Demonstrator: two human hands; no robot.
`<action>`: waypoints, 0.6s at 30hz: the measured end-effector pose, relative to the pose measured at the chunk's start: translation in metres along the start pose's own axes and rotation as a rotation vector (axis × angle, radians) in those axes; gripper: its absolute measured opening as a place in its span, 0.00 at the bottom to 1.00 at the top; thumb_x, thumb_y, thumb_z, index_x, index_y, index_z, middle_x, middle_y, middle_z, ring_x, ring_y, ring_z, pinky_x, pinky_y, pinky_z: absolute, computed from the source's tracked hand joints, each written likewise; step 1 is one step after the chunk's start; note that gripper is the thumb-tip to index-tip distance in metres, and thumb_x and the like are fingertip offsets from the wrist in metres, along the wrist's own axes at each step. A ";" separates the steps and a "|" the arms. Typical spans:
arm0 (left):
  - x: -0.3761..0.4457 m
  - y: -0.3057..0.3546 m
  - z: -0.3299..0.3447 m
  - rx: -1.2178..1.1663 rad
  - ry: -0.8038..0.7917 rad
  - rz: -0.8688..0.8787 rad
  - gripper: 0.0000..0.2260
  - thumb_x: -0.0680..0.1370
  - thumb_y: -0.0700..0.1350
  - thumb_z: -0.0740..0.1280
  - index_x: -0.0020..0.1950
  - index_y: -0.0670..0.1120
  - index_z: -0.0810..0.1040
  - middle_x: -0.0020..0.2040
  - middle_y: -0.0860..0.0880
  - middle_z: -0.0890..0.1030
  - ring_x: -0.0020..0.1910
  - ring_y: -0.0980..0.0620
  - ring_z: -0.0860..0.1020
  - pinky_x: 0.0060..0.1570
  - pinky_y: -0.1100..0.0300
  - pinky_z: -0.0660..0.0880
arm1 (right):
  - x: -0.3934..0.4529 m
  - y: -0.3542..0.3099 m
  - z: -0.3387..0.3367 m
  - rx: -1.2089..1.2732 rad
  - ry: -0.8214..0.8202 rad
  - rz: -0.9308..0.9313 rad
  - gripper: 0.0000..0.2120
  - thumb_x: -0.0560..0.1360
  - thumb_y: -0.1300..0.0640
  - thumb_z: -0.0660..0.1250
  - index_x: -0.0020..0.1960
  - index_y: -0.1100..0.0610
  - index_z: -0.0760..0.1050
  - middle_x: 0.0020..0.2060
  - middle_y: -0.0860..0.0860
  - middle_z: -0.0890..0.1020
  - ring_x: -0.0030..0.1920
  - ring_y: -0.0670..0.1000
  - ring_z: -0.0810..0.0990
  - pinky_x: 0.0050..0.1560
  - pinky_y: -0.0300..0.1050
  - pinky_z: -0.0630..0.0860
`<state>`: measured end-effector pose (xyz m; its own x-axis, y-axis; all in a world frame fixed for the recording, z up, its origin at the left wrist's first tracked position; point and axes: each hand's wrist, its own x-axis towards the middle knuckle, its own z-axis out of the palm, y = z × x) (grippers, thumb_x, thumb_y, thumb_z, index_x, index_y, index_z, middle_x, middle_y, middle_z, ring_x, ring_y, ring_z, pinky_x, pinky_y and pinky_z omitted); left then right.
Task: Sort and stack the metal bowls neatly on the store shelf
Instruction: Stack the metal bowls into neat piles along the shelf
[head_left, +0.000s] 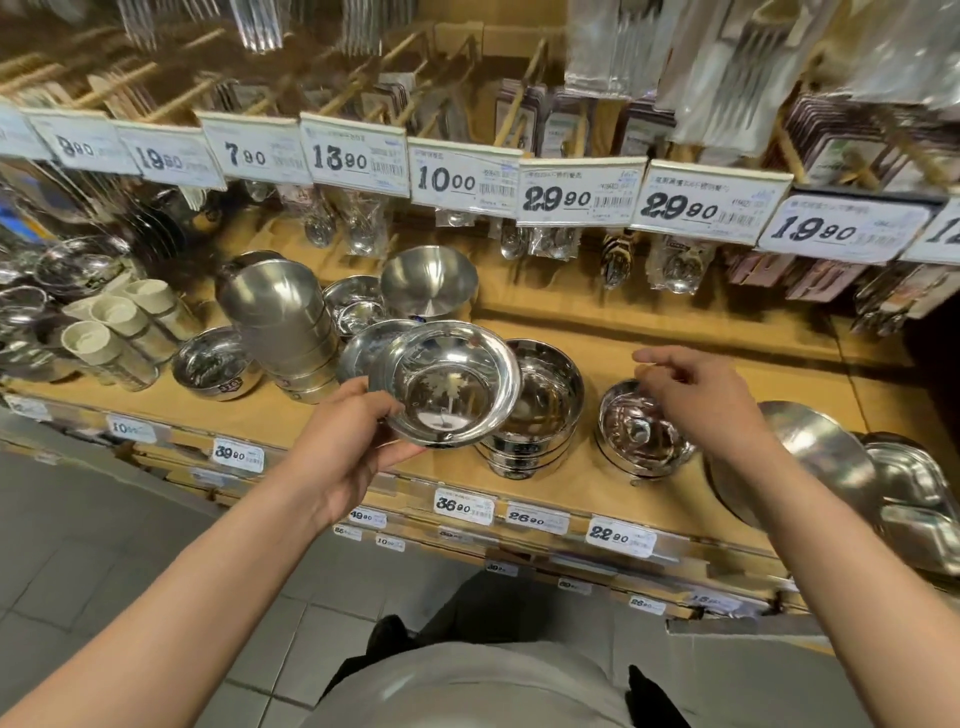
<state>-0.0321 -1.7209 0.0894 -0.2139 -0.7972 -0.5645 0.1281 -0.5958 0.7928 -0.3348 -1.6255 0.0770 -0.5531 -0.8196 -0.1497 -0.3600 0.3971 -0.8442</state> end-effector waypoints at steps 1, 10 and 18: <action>0.000 0.004 0.000 -0.007 -0.019 -0.009 0.22 0.77 0.29 0.62 0.71 0.37 0.69 0.55 0.38 0.85 0.46 0.45 0.87 0.34 0.55 0.84 | -0.007 -0.007 0.007 0.041 -0.023 -0.001 0.08 0.80 0.55 0.68 0.53 0.44 0.82 0.41 0.47 0.86 0.36 0.44 0.81 0.36 0.36 0.75; 0.005 0.032 -0.026 0.025 -0.107 0.017 0.13 0.78 0.29 0.60 0.60 0.38 0.75 0.43 0.42 0.88 0.44 0.45 0.87 0.43 0.47 0.84 | -0.044 -0.068 0.081 0.439 -0.304 0.166 0.07 0.80 0.53 0.69 0.58 0.48 0.80 0.56 0.58 0.83 0.43 0.50 0.87 0.44 0.45 0.84; 0.037 0.077 -0.107 0.032 -0.166 0.047 0.11 0.80 0.33 0.64 0.62 0.40 0.76 0.52 0.40 0.87 0.51 0.44 0.86 0.41 0.56 0.85 | -0.051 -0.133 0.178 0.700 -0.239 0.237 0.14 0.80 0.58 0.68 0.66 0.57 0.77 0.48 0.58 0.85 0.43 0.51 0.86 0.47 0.48 0.86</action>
<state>0.0729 -1.8065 0.1048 -0.3655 -0.7958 -0.4829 0.1115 -0.5525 0.8260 -0.1247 -1.7100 0.1058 -0.3508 -0.8435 -0.4067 0.3498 0.2848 -0.8925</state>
